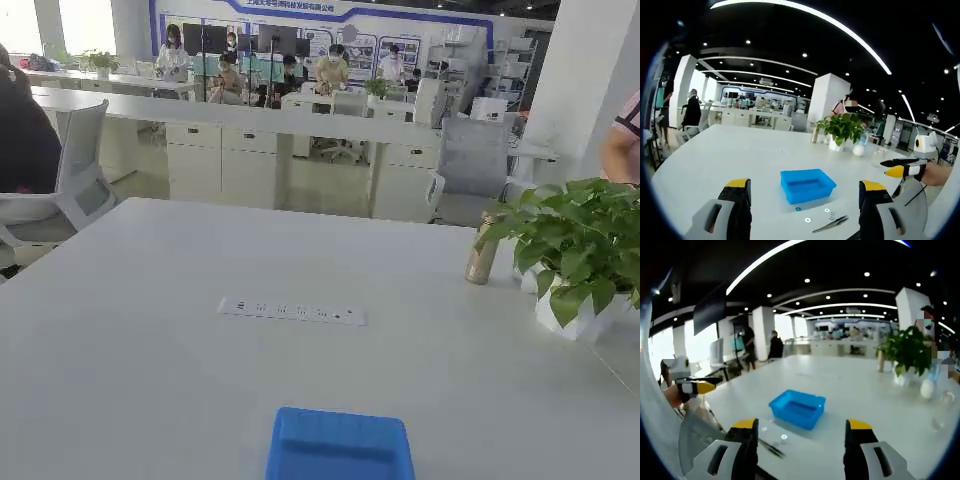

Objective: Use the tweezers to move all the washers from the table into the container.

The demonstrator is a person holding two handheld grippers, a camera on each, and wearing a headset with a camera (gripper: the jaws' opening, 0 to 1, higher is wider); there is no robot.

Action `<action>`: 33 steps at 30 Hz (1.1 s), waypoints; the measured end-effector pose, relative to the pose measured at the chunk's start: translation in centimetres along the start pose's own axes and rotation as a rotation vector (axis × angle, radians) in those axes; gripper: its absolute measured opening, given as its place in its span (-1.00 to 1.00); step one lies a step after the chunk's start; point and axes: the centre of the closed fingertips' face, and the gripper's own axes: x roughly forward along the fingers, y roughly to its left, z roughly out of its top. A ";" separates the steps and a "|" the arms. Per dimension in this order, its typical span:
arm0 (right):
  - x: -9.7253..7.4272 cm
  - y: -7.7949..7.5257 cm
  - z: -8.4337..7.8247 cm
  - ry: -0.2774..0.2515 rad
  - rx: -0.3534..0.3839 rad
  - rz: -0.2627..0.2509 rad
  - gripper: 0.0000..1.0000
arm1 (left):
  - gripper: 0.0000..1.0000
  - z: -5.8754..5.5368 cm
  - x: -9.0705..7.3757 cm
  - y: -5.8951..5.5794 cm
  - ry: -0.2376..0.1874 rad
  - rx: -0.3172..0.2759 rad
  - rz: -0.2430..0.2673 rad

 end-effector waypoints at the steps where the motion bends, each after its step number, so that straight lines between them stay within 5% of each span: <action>1: 0.0 0.0 0.0 0.002 -0.002 0.001 0.32 | 0.76 0.0 -0.2 0.1 0.003 0.000 0.008; 12: 0.0 0.4 0.3 -0.009 0.005 0.026 0.21 | 0.73 0.7 -1.0 0.8 -0.030 -0.014 0.036; 33: 1.0 0.7 -0.4 0.016 0.001 0.052 0.16 | 0.64 0.5 -2.1 1.4 -0.027 -0.019 0.059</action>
